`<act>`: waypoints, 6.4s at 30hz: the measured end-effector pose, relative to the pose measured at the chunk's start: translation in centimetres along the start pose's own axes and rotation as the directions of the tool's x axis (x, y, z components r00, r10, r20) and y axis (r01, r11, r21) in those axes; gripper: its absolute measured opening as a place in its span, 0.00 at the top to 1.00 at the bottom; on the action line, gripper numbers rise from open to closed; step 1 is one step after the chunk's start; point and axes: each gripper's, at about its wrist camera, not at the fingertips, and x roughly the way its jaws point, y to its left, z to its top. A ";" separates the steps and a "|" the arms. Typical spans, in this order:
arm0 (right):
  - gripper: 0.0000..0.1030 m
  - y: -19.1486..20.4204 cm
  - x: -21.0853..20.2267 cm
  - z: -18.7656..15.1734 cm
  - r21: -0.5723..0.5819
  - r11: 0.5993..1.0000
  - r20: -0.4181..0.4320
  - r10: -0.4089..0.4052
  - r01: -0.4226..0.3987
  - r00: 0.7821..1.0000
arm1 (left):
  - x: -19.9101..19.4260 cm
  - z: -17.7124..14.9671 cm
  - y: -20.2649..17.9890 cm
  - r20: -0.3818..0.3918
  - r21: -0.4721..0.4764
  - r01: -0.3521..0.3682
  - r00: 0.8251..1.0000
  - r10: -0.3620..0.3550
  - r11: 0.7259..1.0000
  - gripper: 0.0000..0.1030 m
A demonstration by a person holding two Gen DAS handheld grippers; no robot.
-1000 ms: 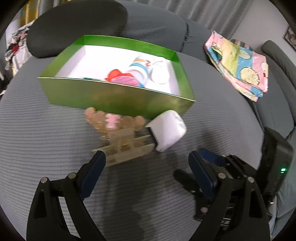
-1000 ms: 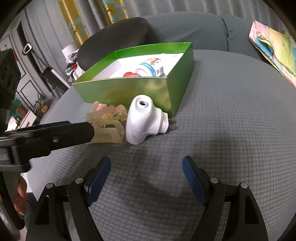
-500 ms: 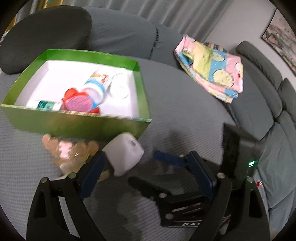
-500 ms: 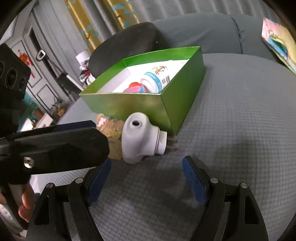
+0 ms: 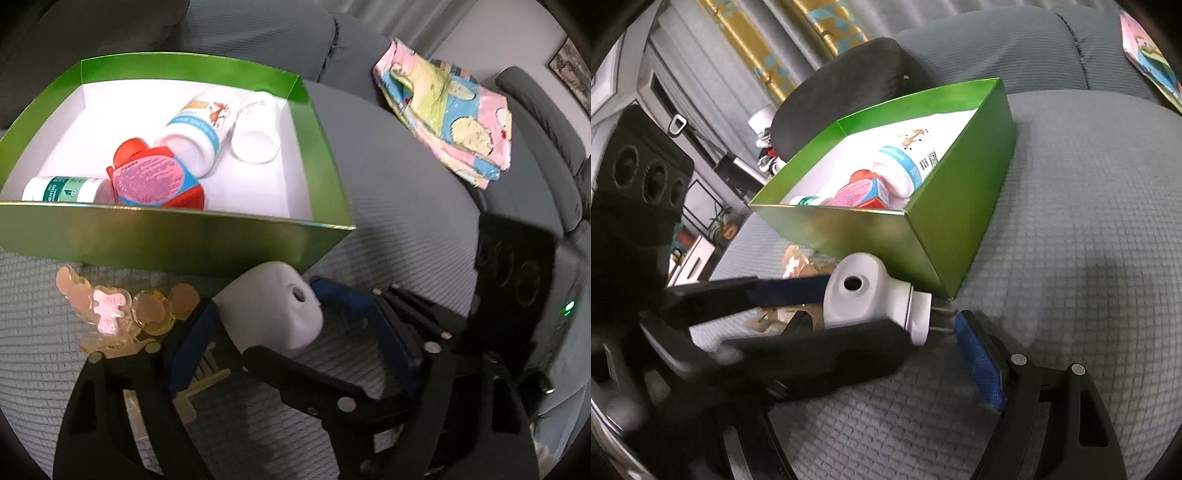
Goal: Organize rigid objects
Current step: 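Carry the white object over the green box and release it inside, then move the left gripper to the clear plastic hair clip, then grasp the clear hair clip with the left gripper and lift it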
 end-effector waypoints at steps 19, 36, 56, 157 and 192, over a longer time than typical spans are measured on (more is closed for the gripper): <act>0.28 2.9 -0.9 -1.1 -0.113 0.980 0.053 -0.161 0.166 0.986 | -1.3 -1.2 -0.3 0.037 0.071 -0.043 0.998 0.041 0.997 0.32; 0.28 7.6 -6.6 1.9 -0.144 0.966 0.225 -0.179 0.215 0.958 | -8.0 1.4 -2.1 0.191 0.139 -0.024 0.982 -0.003 0.990 0.31; 0.28 5.6 -0.2 9.2 -0.105 0.982 0.166 -0.141 0.160 0.976 | -5.0 8.4 3.1 0.168 0.037 -0.038 0.985 0.031 0.999 0.28; 0.23 9.2 1.4 -2.7 -0.192 0.954 -0.057 -0.246 0.232 0.968 | -7.1 -4.2 7.2 0.128 -0.092 -0.184 0.972 0.195 0.979 0.03; 0.52 9.0 2.2 -2.6 -0.180 0.980 -0.041 -0.090 0.081 0.995 | -5.6 -4.4 7.3 0.086 -0.085 -0.042 0.995 0.050 0.995 0.28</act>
